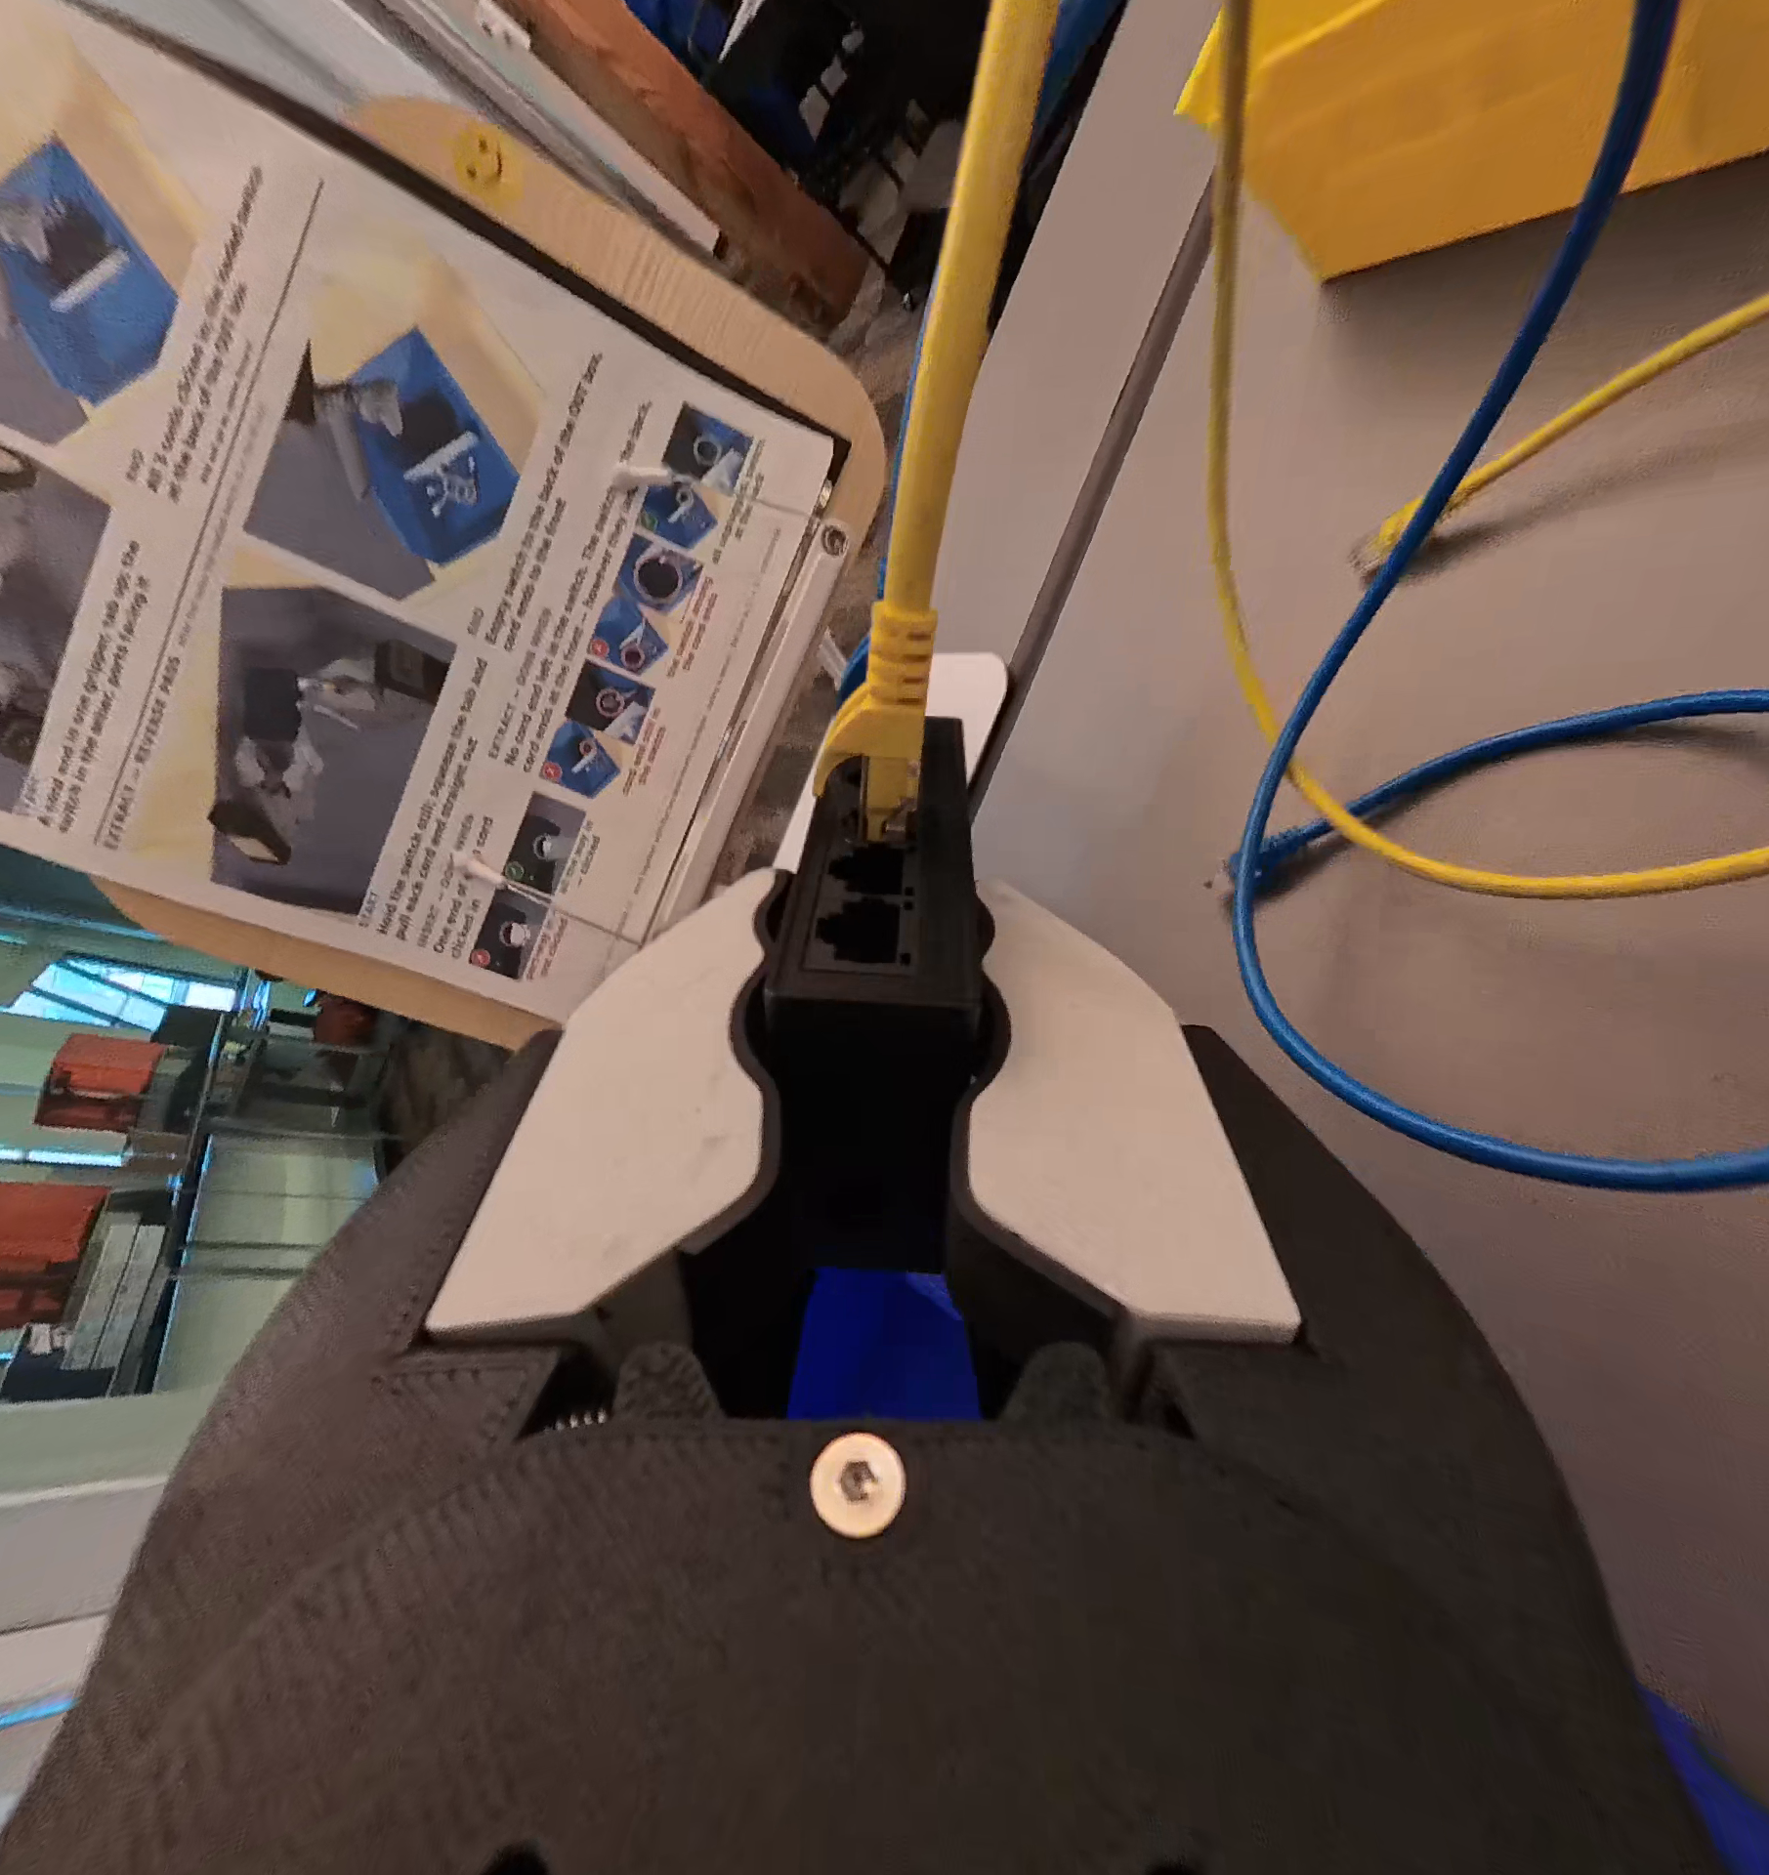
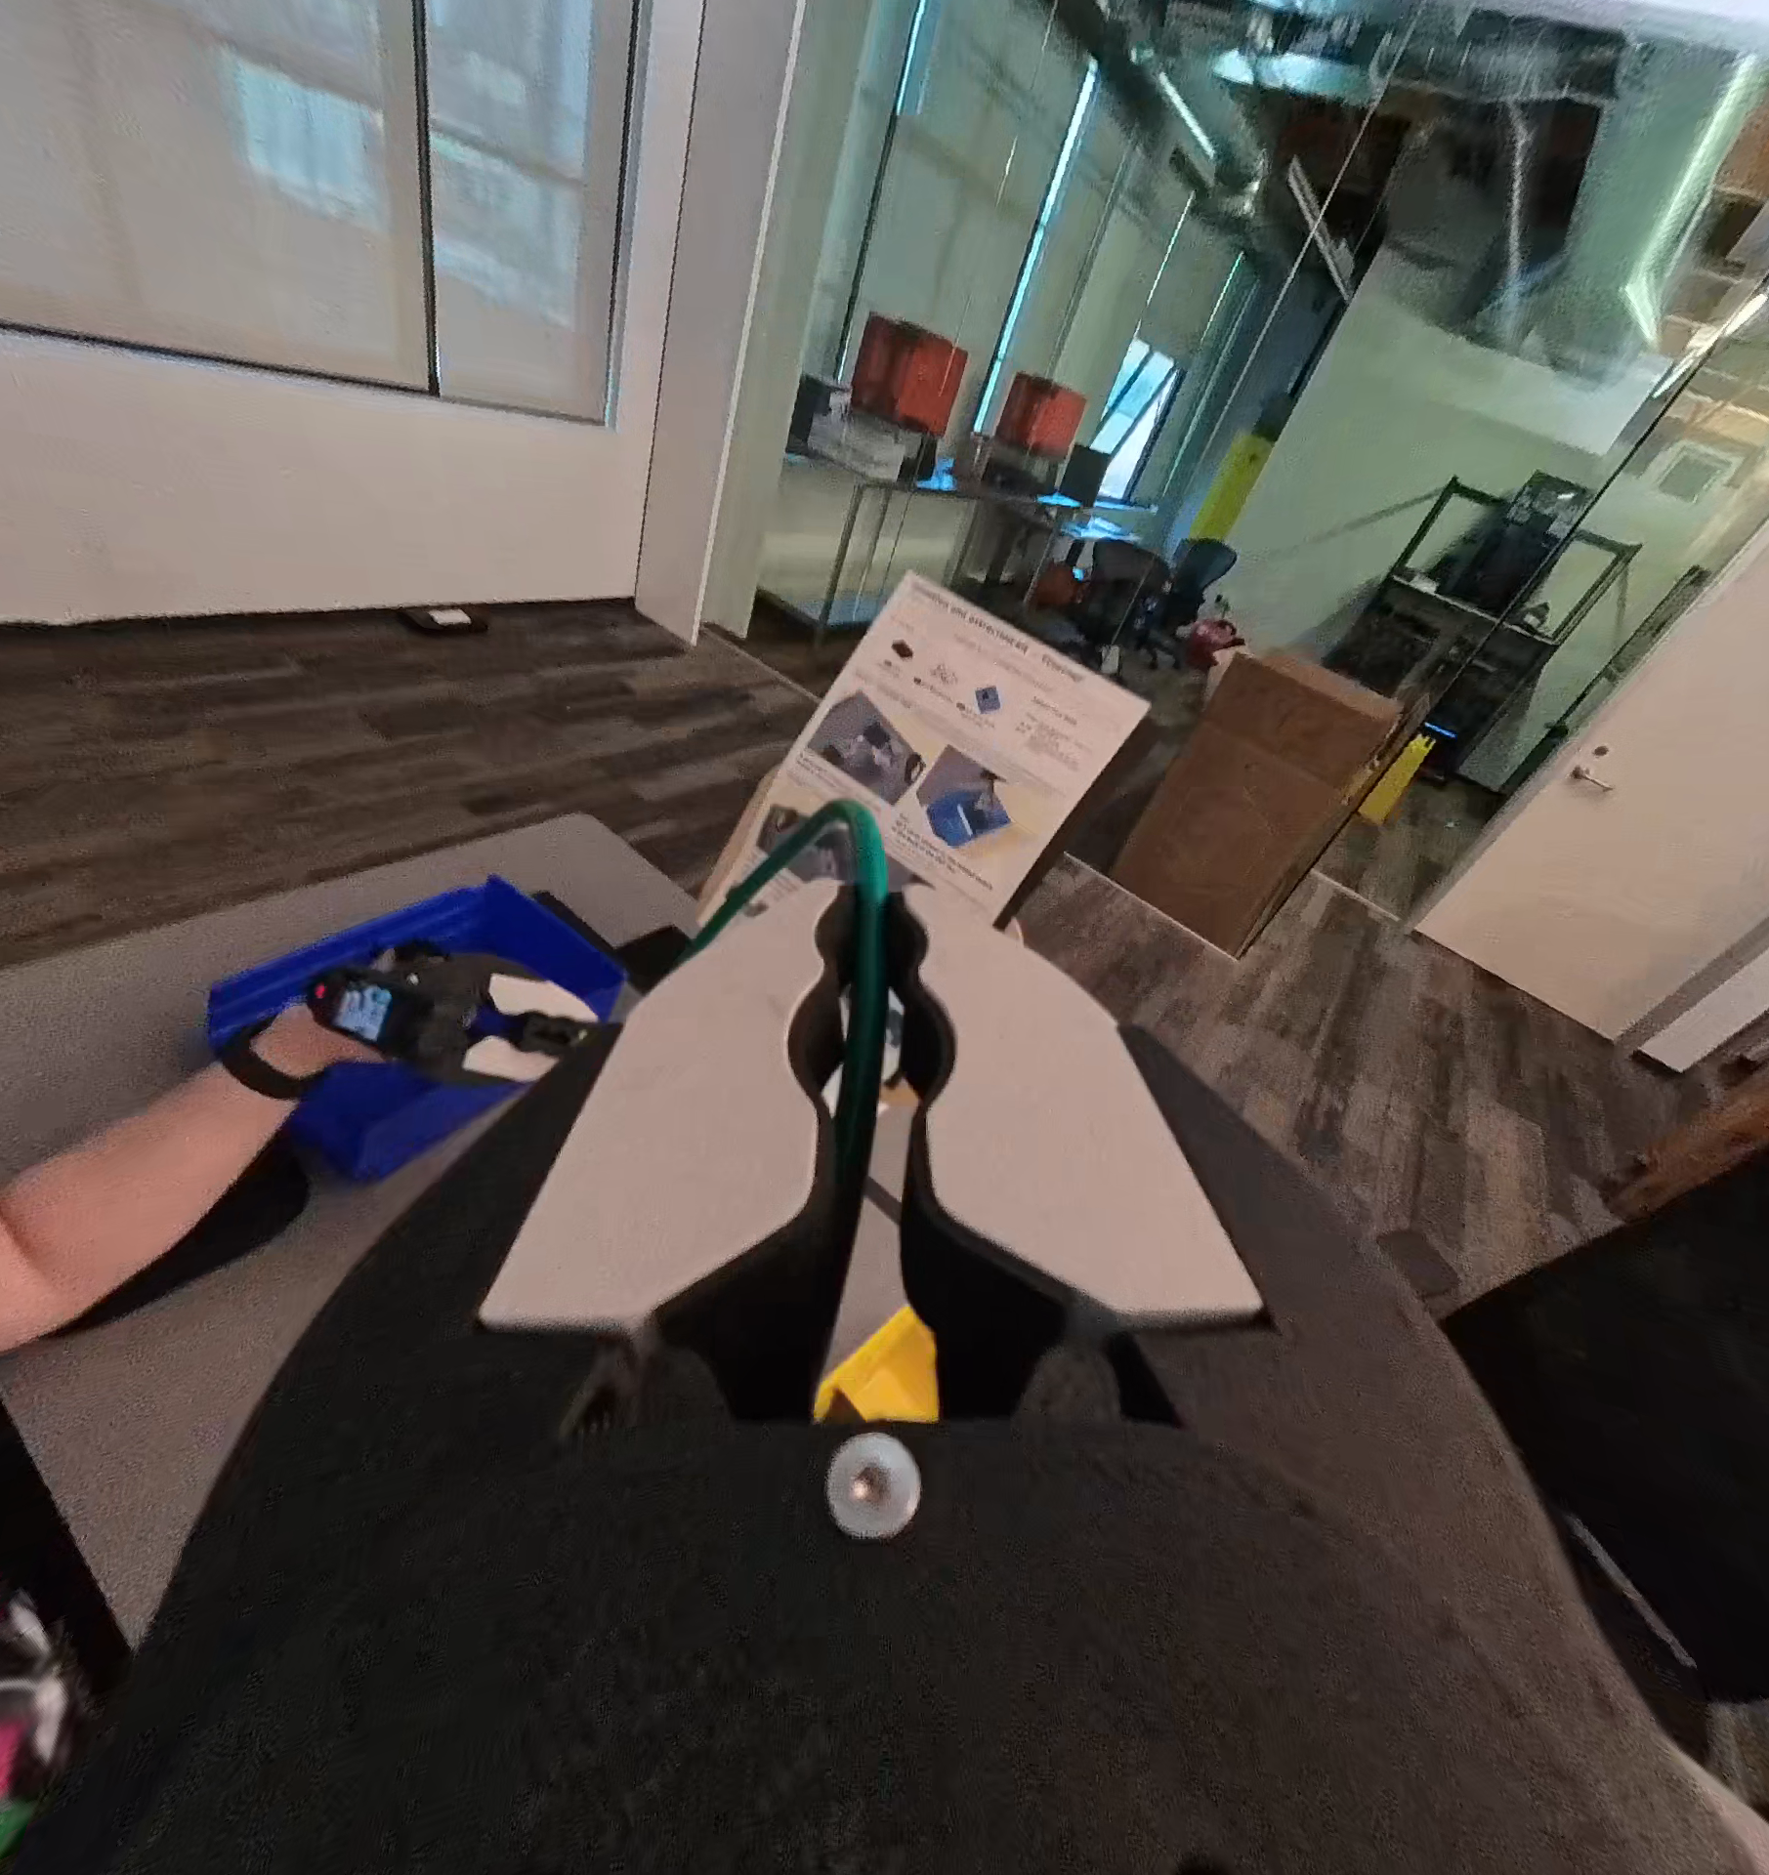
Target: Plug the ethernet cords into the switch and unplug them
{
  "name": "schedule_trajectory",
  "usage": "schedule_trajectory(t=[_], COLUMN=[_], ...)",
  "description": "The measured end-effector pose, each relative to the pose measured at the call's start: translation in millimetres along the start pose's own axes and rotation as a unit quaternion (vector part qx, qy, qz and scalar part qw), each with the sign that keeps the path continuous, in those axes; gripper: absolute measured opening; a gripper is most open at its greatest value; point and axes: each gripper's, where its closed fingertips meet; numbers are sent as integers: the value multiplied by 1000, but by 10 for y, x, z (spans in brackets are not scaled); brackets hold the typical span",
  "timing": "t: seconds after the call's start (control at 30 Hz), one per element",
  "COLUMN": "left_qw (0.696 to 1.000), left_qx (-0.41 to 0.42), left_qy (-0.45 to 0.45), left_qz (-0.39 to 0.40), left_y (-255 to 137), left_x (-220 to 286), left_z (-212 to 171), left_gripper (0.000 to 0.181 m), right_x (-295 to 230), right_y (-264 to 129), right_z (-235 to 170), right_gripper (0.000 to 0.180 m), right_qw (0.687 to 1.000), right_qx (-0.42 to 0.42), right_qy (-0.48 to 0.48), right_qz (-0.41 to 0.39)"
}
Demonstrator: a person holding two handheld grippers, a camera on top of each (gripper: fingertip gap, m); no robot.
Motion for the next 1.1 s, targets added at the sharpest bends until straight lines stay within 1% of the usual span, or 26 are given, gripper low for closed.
schedule_trajectory(t=[0.07, 0.2, 0.3, 0.5, 0.63, 0.7, 0.8, 0.9, 0.97, 1.03, 1.1], left_qw=[1000, 1000, 999, 999, 998, 998, 998, 998, 998, 998, 998], left_qx=[5, 11, 13, 23, 26, 24, 23, 21, 18, 13, 8], left_qy=[13, 20, 23, 28, 33, 35, 39, 43, 46, 48, 52], left_qz=[8, 16, 24, 36, 42, 43, 45, 46, 44, 42, 42], left_y=[-54, -161, -230, -346, -377, -377, -366, -350, -333, -312, -287], left_x=[-2, -23, -51, -82, -88, -84, -76, -58, -40, -26, -11], left_z=[57, 134, 164, 237, 267, 269, 272, 274, 267, 258, 252], left_gripper=[29, 29, 30, 29, 29, 30, 30, 30, 30, 30, 30], right_x=[-45, -135, -133, -225, -370, -458, -569, -690, -825, -931, -869], right_y=[89, 259, 439, 679, 783, 845, 946, 1005, 1006, 952, 896], right_z=[-275, -898, -1486, -2471, -3038, -3287, -3695, -4016, -4249, -4641, -5049], right_gripper=[6, 6, 7, 7, 7, 7, 7, 7, 7, 6, 7], right_qw=[1000, 997, 992, 982, 975, 974, 973, 970, 959, 939, 924], right_qx=[-22, -65, -113, -173, -195, -192, -201, -201, -212, -267, -333], right_qy=[-18, -23, -6, 26, 41, 45, 13, -66, -123, -140, -119], right_qz=[14, 46, 54, 76, 98, 110, 114, 123, 142, 164, 147])
Point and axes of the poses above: each gripper's, where its closed fingertips meet, y out along the fingers, z out of its top, x = y × z across the jaws, and after that the axes turned 13 degrees about -y, right-handed
